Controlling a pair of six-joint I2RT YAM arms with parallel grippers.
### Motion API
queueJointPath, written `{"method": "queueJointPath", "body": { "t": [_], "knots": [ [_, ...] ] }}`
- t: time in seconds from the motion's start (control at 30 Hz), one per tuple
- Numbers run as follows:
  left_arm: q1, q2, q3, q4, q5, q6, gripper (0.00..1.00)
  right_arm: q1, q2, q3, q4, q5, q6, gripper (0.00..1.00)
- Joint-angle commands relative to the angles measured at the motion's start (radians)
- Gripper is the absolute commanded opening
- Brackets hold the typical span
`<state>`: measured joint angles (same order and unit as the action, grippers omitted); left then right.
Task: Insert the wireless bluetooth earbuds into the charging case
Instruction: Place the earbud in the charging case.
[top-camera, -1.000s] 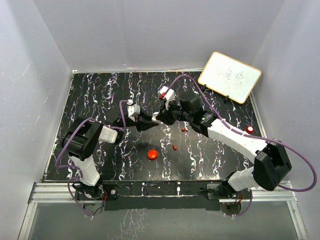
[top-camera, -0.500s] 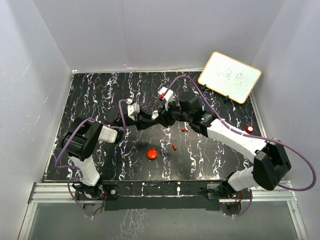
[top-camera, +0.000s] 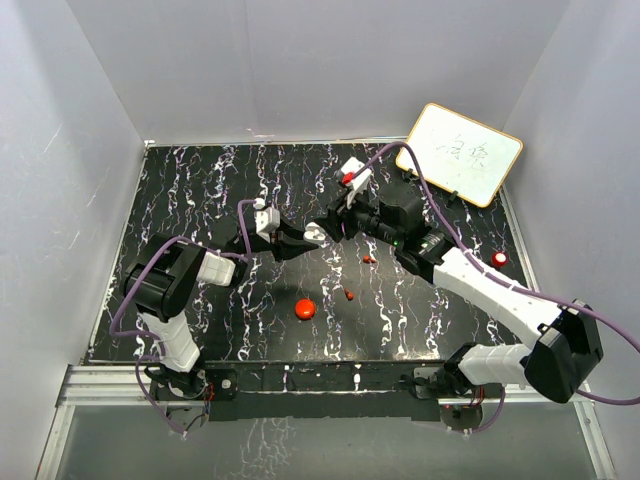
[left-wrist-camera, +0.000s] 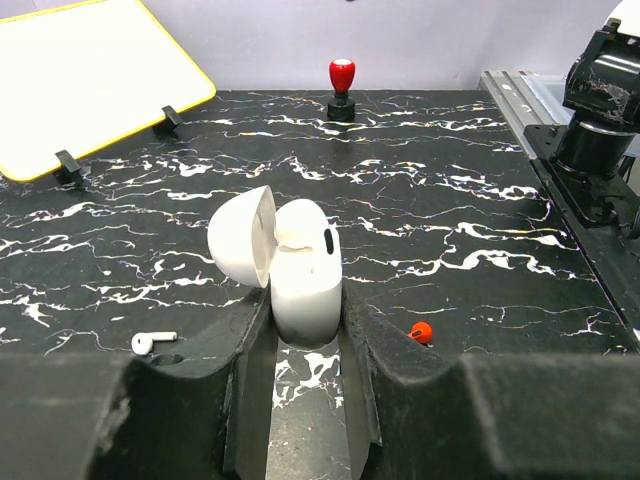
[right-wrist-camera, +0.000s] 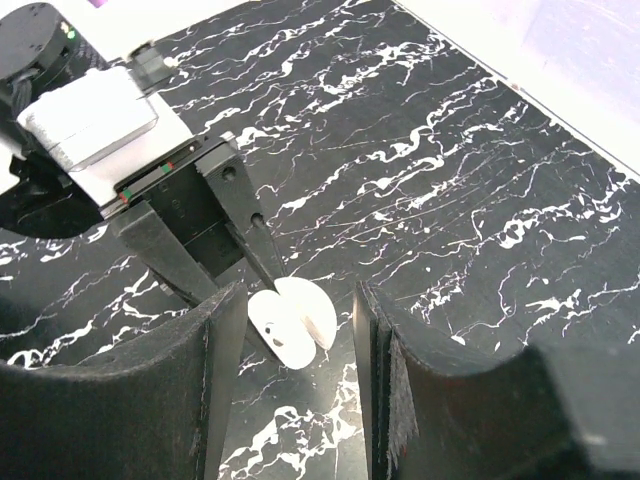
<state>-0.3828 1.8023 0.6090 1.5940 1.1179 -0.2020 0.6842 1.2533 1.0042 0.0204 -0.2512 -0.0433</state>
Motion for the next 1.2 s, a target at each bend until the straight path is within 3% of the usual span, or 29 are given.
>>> {"method": "queueJointPath", "body": {
  "t": [0.0,0.37,0.63,1.17],
  "knots": [
    [-0.003,-0.049,0.016,0.193,0.013,0.022,0.00,-0.006,-0.012,0.023,0.040,0.084,0.040,0.45],
    [-0.002,-0.061,0.012,0.193,0.001,0.029,0.00,-0.005,0.020,0.025,-0.082,0.217,0.066,0.46],
    [-0.002,-0.068,0.012,0.193,0.000,0.027,0.00,-0.005,0.045,0.014,-0.088,0.210,0.086,0.51],
    [-0.002,-0.072,0.008,0.193,-0.003,0.030,0.00,-0.004,0.090,0.004,-0.061,0.167,0.127,0.52]
  ]
}}
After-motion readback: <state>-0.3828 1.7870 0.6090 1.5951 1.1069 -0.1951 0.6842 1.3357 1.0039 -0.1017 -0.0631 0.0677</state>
